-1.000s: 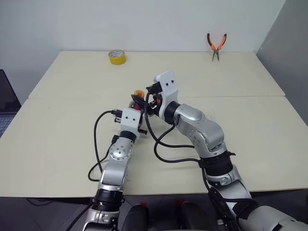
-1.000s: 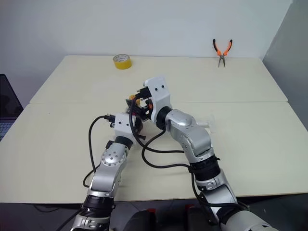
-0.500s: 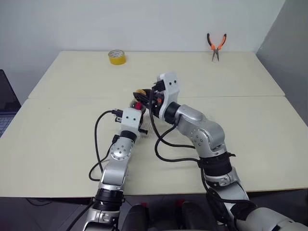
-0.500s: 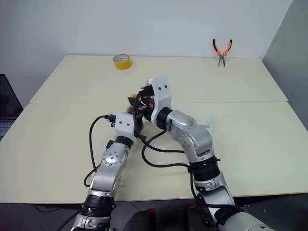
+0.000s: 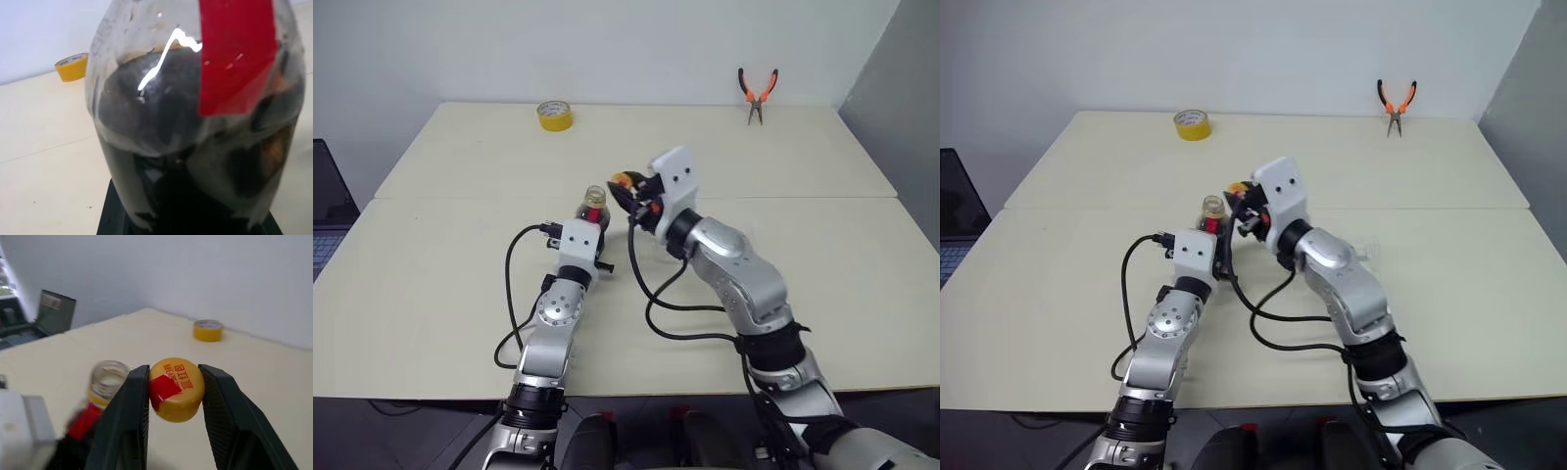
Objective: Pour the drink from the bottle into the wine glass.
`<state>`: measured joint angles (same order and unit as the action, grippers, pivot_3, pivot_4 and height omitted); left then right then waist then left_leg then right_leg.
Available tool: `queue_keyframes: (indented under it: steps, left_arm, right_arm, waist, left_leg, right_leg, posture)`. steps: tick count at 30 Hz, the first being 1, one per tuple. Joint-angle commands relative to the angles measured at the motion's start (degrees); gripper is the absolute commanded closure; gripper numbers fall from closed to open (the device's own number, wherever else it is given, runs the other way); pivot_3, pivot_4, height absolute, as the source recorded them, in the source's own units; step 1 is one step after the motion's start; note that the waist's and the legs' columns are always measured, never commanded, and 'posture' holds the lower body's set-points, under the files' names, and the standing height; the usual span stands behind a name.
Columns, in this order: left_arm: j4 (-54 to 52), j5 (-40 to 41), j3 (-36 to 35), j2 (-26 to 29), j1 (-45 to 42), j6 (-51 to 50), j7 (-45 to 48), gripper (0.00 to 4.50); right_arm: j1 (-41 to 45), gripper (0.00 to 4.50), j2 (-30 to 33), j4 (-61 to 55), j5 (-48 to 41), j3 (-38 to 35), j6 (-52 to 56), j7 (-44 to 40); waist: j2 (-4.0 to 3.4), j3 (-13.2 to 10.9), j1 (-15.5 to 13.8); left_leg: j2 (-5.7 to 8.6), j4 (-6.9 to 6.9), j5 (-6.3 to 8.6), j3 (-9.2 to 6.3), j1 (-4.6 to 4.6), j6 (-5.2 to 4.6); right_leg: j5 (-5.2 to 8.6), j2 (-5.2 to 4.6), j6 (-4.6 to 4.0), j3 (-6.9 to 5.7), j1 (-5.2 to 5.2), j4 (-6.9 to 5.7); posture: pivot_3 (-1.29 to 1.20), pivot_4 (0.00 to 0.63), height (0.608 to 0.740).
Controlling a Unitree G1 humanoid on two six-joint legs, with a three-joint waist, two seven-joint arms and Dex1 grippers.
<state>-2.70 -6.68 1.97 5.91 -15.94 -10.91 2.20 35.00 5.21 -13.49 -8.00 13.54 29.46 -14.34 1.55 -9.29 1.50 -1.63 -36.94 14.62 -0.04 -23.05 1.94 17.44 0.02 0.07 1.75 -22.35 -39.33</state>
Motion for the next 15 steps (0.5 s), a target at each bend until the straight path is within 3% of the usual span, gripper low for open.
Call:
queue_keyframes:
  steps: [1, 3, 7, 15]
  left_arm:
    - [-3.2, 0.6, -1.4, -0.4, -1.2, 2.4, -1.5, 3.76]
    - [-3.4, 0.8, -1.7, -0.6, -1.1, 2.4, -1.7, 3.76]
    - [-2.5, 2.7, -4.0, -1.0, -2.0, 1.9, -2.4, 3.76]
    - [-1.5, 3.7, -6.1, -1.0, -3.9, 2.5, -3.3, 3.76]
  right_arm:
    - [-3.3, 3.27, 1.8, -6.6, 2.8, -2.2, -2.8, 2.1]
    - [-6.0, 3.27, 2.9, -9.1, 3.6, -3.6, -3.0, 2.8]
    - [-19.3, 3.27, 6.4, -16.7, 7.2, -14.5, -7.8, 8.4]
    - [-33.3, 3.27, 5.9, -17.6, 7.5, -24.8, -7.0, 12.7]
  waist:
    - [0.0, 0.0, 0.0]
    - [0.02, 0.0, 0.1]
    - [0.07, 0.0, -0.3]
    - [0.1, 0.0, 0.0]
  left_leg:
    - [0.0, 0.0, 0.0, 0.0, 0.0, 0.0]
    - [-0.01, 0.01, 0.0, 0.0, 0.02, 0.0]
    - [-0.02, 0.06, 0.0, -0.06, 0.0, 0.01]
    - [-0.01, 0.04, 0.0, 0.13, 0.08, 0.01]
  right_leg:
    - [0.0, 0.0, 0.0, 0.01, 0.0, 0.0]
    - [0.0, 0.01, 0.0, 0.0, 0.0, -0.01]
    - [0.01, 0.02, 0.01, -0.06, 0.05, 0.11]
    - [-0.1, 0.07, 0.2, 0.14, 0.08, 0.21]
  posture:
    - [0.0, 0.15, 0.74]
    - [0.0, 0.15, 0.74]
    - [0.0, 0.15, 0.74]
    - [0.0, 0.15, 0.74]
